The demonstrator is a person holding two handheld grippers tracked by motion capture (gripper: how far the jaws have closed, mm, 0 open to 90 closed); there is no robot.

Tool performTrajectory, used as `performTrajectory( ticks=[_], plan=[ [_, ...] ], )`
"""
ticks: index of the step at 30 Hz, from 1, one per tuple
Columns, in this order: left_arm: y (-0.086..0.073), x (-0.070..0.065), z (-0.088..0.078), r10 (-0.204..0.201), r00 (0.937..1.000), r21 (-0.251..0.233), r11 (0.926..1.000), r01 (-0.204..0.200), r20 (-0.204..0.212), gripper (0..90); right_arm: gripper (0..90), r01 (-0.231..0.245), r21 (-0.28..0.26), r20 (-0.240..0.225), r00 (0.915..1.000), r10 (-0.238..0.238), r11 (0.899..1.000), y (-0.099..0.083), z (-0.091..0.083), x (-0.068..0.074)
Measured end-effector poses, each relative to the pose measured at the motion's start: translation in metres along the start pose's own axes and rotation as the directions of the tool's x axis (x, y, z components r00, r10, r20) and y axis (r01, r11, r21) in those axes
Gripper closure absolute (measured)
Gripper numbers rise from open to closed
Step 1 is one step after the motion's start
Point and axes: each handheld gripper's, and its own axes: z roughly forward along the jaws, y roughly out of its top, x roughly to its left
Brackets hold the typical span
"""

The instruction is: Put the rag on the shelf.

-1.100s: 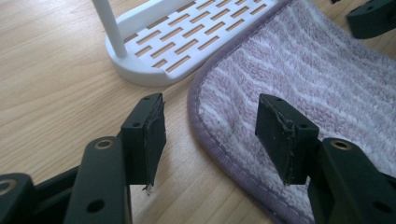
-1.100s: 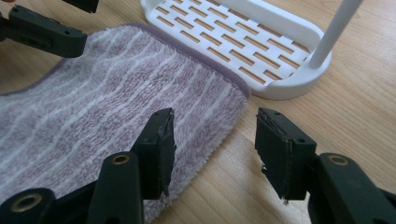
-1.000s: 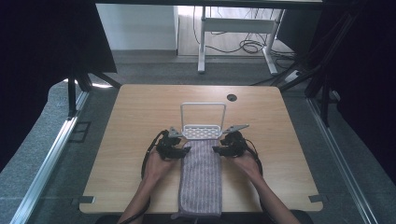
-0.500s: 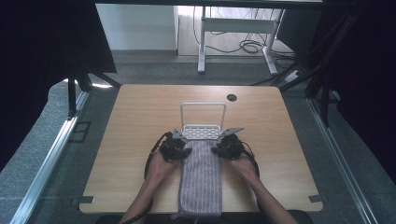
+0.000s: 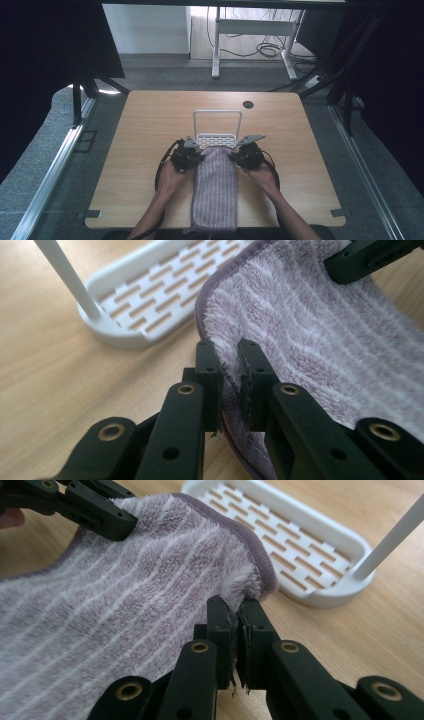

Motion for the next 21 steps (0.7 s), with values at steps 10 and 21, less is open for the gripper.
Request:
performTrajectory(
  ticks=[10,21],
  plan=[
    [0.015,-0.001,-0.024,0.019,0.9995,-0.063,0.9979,-0.018,0.024,80.9,84.8,0.012,-0.059,-0.031,0.9994,-0.014,0.998,0.016,-0.028,0.001],
    [0.040,-0.008,-0.062,0.057,0.9982,-0.135,0.9894,-0.054,0.018,80.6,84.6,0.042,-0.122,-0.046,0.9978,-0.048,0.992,0.039,-0.057,0.005]
  ],
)
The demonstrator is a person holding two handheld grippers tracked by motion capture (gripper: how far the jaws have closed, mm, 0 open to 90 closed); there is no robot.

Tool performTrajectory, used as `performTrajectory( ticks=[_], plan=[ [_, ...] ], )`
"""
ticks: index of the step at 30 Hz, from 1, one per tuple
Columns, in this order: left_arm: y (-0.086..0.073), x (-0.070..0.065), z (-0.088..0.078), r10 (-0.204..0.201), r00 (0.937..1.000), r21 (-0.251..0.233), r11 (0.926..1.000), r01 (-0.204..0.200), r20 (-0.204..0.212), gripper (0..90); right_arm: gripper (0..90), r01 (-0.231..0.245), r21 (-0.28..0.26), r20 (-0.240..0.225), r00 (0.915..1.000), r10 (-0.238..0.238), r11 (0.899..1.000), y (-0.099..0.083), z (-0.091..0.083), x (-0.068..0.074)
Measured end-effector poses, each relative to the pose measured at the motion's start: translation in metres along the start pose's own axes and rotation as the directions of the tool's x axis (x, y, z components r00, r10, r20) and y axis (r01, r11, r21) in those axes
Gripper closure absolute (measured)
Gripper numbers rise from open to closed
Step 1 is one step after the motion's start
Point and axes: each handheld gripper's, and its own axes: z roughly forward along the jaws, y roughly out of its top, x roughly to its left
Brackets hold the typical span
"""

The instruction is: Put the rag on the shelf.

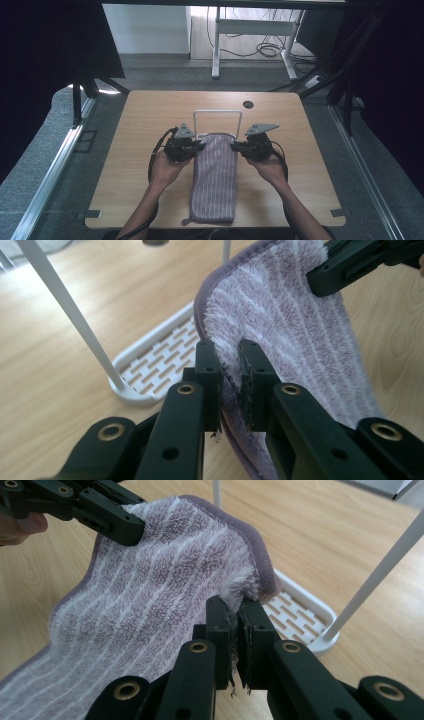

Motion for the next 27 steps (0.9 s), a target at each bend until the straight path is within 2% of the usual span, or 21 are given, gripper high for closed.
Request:
performTrajectory(
  ticks=[7,11,18,19,27],
  plan=[
    [0.015,-0.004,-0.012,0.026,0.9996,-0.032,0.9991,-0.026,-0.013,80.4,84.7,0.013,-0.038,-0.005,0.9999,-0.014,0.999,0.017,-0.016,0.000],
    [0.026,-0.005,-0.023,0.049,0.9984,-0.068,0.9964,-0.050,-0.029,80.2,84.6,0.019,-0.058,-0.005,0.9998,-0.019,0.998,0.027,-0.024,-0.001],
    [0.040,-0.005,-0.033,0.060,0.9970,-0.103,0.9926,-0.064,-0.049,80.0,84.7,0.034,-0.091,0.005,0.9994,-0.034,0.995,0.045,-0.039,-0.003],
    [0.045,-0.004,-0.036,0.073,0.9955,-0.110,0.9907,-0.080,-0.059,80.0,84.7,0.036,-0.094,0.006,0.9993,-0.036,0.995,0.047,-0.040,-0.003],
    [0.066,-0.002,-0.045,0.101,0.9903,-0.144,0.9830,-0.114,-0.095,79.9,84.7,0.055,-0.124,0.025,0.9983,-0.052,0.991,0.066,-0.052,-0.005]
  ],
)
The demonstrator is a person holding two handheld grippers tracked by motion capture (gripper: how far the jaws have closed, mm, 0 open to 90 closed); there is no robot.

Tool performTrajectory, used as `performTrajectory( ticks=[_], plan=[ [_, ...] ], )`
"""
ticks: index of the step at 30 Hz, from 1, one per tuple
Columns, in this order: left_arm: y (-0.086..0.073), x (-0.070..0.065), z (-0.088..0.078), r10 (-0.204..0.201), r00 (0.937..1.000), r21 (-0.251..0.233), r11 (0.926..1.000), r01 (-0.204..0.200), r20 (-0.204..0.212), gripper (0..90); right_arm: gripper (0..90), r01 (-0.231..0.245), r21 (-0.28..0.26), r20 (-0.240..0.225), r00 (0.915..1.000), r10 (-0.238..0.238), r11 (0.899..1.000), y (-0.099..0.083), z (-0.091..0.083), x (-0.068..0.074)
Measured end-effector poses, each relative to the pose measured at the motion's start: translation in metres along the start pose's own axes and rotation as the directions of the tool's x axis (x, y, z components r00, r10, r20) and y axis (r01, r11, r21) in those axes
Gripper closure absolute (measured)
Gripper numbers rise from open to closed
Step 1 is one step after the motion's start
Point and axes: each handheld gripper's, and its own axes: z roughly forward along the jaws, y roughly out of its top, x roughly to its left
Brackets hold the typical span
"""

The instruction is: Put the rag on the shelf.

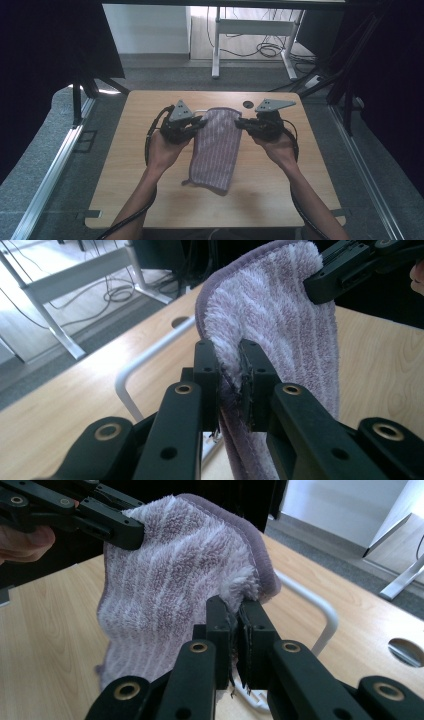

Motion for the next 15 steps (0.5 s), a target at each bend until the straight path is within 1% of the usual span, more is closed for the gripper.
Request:
performTrajectory(
  ticks=[1,3,4,5,6,7,8,10,12,14,15],
  plan=[
    [0.000,0.000,0.000,0.000,1.0000,0.000,1.0000,0.000,0.000,79.8,84.7,0.000,0.000,0.000,1.0000,0.000,1.000,0.000,0.000,0.000],
    [0.007,0.002,-0.001,0.011,0.9998,-0.014,0.9998,-0.011,-0.014,79.8,84.7,0.004,-0.012,0.007,1.0000,-0.004,1.000,0.008,-0.003,-0.002],
    [0.007,0.002,-0.001,0.011,0.9998,-0.014,0.9998,-0.011,-0.014,79.8,84.7,0.007,-0.016,0.009,0.9999,-0.007,1.000,0.011,-0.004,-0.002],
    [0.010,0.003,-0.002,0.014,0.9997,-0.018,0.9997,-0.014,-0.019,79.8,84.7,0.007,-0.016,0.009,0.9999,-0.007,1.000,0.011,-0.004,-0.002],
    [0.013,0.004,-0.002,0.014,0.9997,-0.023,0.9996,-0.014,-0.021,79.7,84.7,0.011,-0.024,0.016,0.9998,-0.011,1.000,0.016,-0.006,-0.004],
    [0.019,0.006,-0.003,0.022,0.9992,-0.030,0.9993,-0.023,-0.033,79.7,84.7,0.014,-0.025,0.021,0.9997,-0.014,1.000,0.019,-0.006,-0.005],
    [0.019,0.006,-0.003,0.022,0.9992,-0.030,0.9993,-0.023,-0.033,79.7,84.7,0.018,-0.027,0.026,0.9995,-0.017,0.999,0.021,-0.007,-0.006],
    [0.025,0.008,-0.004,0.032,0.9985,-0.034,0.9989,-0.033,-0.044,79.7,84.7,0.019,-0.031,0.030,0.9994,-0.018,0.999,0.024,-0.008,-0.008],
    [0.033,0.010,-0.004,0.040,0.9975,-0.042,0.9982,-0.043,-0.058,79.5,84.7,0.021,-0.043,0.043,0.9989,-0.019,0.999,0.032,-0.010,-0.012],
    [0.038,0.013,-0.004,0.041,0.9970,-0.045,0.9980,-0.044,-0.066,79.5,84.7,0.023,-0.047,0.049,0.9986,-0.021,0.999,0.037,-0.010,-0.015],
    [0.040,0.014,-0.004,0.049,0.9963,-0.045,0.9976,-0.053,-0.071,79.5,84.7,0.026,-0.049,0.056,0.9982,-0.024,0.998,0.040,-0.010,-0.016]
  ],
)
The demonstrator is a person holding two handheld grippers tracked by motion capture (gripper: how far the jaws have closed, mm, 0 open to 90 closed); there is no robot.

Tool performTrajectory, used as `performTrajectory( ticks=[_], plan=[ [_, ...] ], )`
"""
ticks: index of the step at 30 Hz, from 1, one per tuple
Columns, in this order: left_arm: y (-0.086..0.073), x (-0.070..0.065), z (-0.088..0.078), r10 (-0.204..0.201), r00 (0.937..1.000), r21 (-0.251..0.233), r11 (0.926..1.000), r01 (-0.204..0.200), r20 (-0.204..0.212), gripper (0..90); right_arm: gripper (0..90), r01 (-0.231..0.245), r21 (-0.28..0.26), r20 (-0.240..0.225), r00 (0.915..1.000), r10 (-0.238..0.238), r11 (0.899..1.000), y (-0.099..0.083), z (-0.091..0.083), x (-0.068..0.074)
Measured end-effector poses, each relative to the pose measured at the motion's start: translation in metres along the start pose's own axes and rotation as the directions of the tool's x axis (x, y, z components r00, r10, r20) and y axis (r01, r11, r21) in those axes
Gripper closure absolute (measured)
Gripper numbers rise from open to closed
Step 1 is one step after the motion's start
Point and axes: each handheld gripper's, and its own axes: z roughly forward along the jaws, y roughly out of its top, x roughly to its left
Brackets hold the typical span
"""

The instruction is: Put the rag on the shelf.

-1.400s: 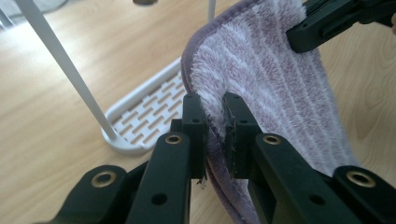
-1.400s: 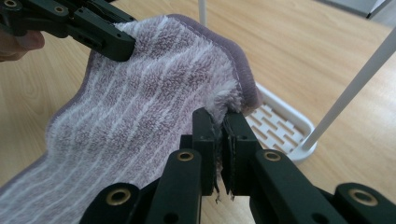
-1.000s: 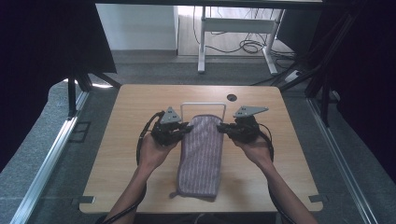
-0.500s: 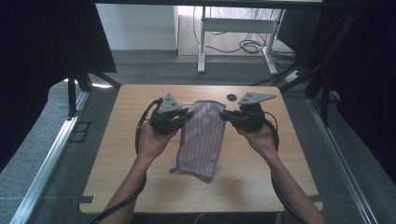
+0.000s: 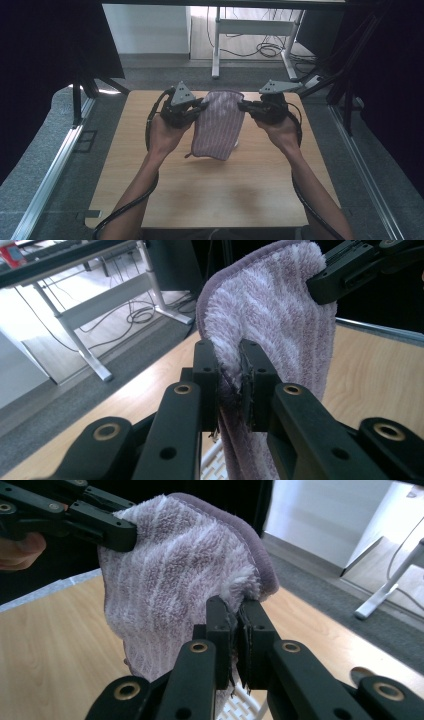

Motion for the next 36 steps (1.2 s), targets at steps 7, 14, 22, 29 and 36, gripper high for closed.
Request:
performTrajectory(
  ticks=[7,14,22,29,36],
  plan=[
    [0.013,0.006,0.002,-0.004,0.9999,-0.016,0.9999,0.004,-0.012,79.3,84.7,0.007,-0.031,0.023,0.9997,-0.006,1.000,0.024,-0.003,-0.008],
    [0.028,0.017,0.002,-0.007,0.9995,-0.017,0.9998,0.006,-0.029,79.3,84.8,0.019,-0.037,0.045,0.9989,-0.017,0.999,0.042,0.002,-0.014],
    [0.041,0.037,0.008,-0.048,0.9978,-0.010,0.9988,0.048,-0.045,79.3,84.7,0.018,-0.046,0.074,0.9972,-0.014,0.999,0.057,0.011,-0.024],
    [0.046,0.050,0.017,-0.084,0.9955,0.006,0.9965,0.084,-0.045,79.1,84.7,0.027,-0.035,0.105,0.9942,-0.023,0.999,0.064,0.021,-0.031],
    [0.041,0.064,0.037,-0.126,0.9903,0.054,0.9902,0.129,-0.058,78.8,84.3,0.018,-0.010,0.146,0.9891,-0.017,1.000,0.064,0.039,-0.043]
  ],
)
